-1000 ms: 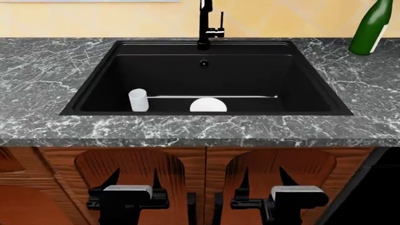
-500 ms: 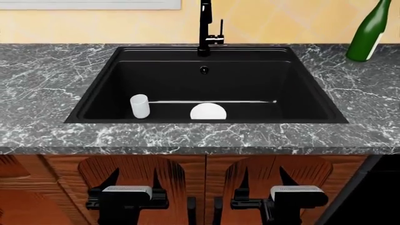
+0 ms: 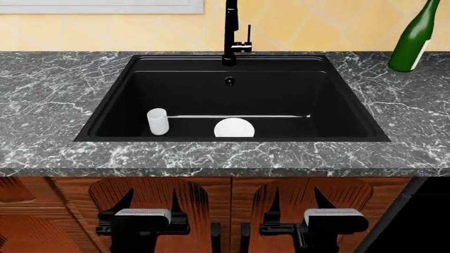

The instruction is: Pick the cup and bowl from the sink and place them on the counter for drying.

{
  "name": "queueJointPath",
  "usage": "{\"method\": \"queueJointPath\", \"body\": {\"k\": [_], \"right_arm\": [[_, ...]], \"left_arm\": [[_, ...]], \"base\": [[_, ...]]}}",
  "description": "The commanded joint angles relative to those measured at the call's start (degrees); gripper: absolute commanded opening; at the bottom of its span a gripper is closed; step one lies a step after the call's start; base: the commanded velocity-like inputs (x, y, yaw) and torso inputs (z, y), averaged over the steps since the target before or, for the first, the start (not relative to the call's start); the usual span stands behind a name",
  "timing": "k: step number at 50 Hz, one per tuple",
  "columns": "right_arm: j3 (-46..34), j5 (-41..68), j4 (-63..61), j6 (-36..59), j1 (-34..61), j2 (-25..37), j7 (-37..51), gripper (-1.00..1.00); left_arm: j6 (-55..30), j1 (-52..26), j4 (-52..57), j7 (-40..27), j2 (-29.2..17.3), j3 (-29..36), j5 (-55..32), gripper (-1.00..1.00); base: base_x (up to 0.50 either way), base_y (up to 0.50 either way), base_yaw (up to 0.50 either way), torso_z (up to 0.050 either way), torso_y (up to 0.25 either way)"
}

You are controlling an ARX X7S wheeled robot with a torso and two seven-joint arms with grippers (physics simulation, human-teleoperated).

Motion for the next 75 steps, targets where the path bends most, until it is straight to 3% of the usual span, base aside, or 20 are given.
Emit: {"method": "queueJointPath", "body": {"k": [1,2,3,4,17,25,29,35,37,40,44,46,50,56,59,69,75], "right_arm": [[-0.57,0.39,0.05,-0.14,0.03,0.43,0.46,1.0],[-0.56,0.5,0.05,-0.18,0.01,0.46,0.49,1.0],[5.91,-8.63,3.81,-4.91,0.0,-2.61,-2.61,1.0],[8.64,-7.06,-0.16,0.41,-0.77,-7.3,-8.58,1.0],[6.36,-6.43,-3.52,2.78,-0.23,-4.87,-5.13,1.0],[7.09,-4.76,-17.88,19.36,3.25,-2.72,-5.72,1.0],[8.65,-2.83,-28.03,34.29,10.06,0.08,-7.12,1.0],[9.71,-0.04,-34.57,51.75,23.86,3.57,-9.83,1.0],[10.78,1.34,-35.23,56.75,28.04,3.86,-10.6,1.0],[14.1,4.56,-33.64,65.53,37.86,4.4,-12.54,1.0],[16.23,6.47,-29.36,71.85,46.24,5.24,-13.87,1.0],[16.64,7.0,-26.08,74.27,50.79,5.74,-14.35,1.0],[11.53,5.74,-17.96,75.58,58.71,8.36,-14.67,1.0],[13.7,6.87,-8.95,74.55,66.45,7.55,-15.99,1.0],[11.31,7.22,-4.65,76.32,67.94,8.81,-17.61,1.0],[10.72,5.34,13.11,65.19,75.33,6.1,-16.81,1.0],[9.79,4.97,16.9,62.54,74.79,6.2,-17.41,1.0]], "left_arm": [[-0.88,-0.38,0.29,-0.99,-0.14,1.17,0.5,1.0],[-1.04,-0.33,0.11,-0.87,-0.31,1.24,0.43,1.0],[0.8,-2.81,-4.01,2.43,4.29,-4.93,7.47,1.0],[-1.43,0.39,0.33,7.97,7.31,-7.83,8.3,1.0],[-2.55,-0.18,1.44,5.65,5.2,-4.58,4.9,1.0],[-18.52,-3.29,16.87,3.91,3.11,-7.29,1.39,1.0],[-30.61,-8.89,25.31,4.18,0.78,-7.97,-0.86,1.0],[-44.84,-18.24,28.82,4.11,-1.02,-8.39,-3.13,1.0],[-48.0,-20.79,29.02,4.38,-1.41,-8.0,-3.76,1.0],[-56.2,-27.28,28.56,6.15,-0.29,-12.39,-9.47,1.0],[-61.77,-35.23,26.7,5.86,-2.02,-11.66,-9.73,1.0],[-68.29,-41.01,23.68,4.3,-4.57,-7.1,-7.53,1.0],[-68.95,-48.51,16.69,5.84,-3.76,-8.67,-8.91,1.0],[-68.87,-54.19,6.78,7.06,-2.9,-7.95,-9.19,1.0],[-67.4,-56.81,2.02,7.12,-2.79,-6.54,-8.26,1.0],[-60.28,-73.84,-20.31,8.29,-0.25,-4.55,-6.22,1.0],[-55.84,-75.8,-26.93,9.85,-0.13,-1.17,-4.58,1.0]], "base": [[0.0,0.0,0.0,0.0,0.0],[0.0,0.0,0.0,0.0,0.0],[0.0,0.0,0.0,0.0,0.0],[0.0,0.0,0.0,0.0,0.0],[0.0,0.0,0.0,0.0,0.0],[0.0,0.0,0.0,0.0,0.0],[0.0,0.0,0.0,0.0,0.0],[0.0,0.0,0.0,0.0,0.0],[0.0,0.0,0.0,0.0,0.0],[0.0,0.0,0.0,0.0,0.0],[0.0,0.0,0.0,0.0,0.0],[0.0,0.0,0.0,0.0,0.0],[0.0,0.0,0.0,0.0,0.0],[0.0,0.0,0.0,0.0,0.0],[0.0,0.0,0.0,0.0,0.0],[0.0,0.0,0.0,0.0,0.0],[0.0,0.0,0.0,0.0,0.0]]}}
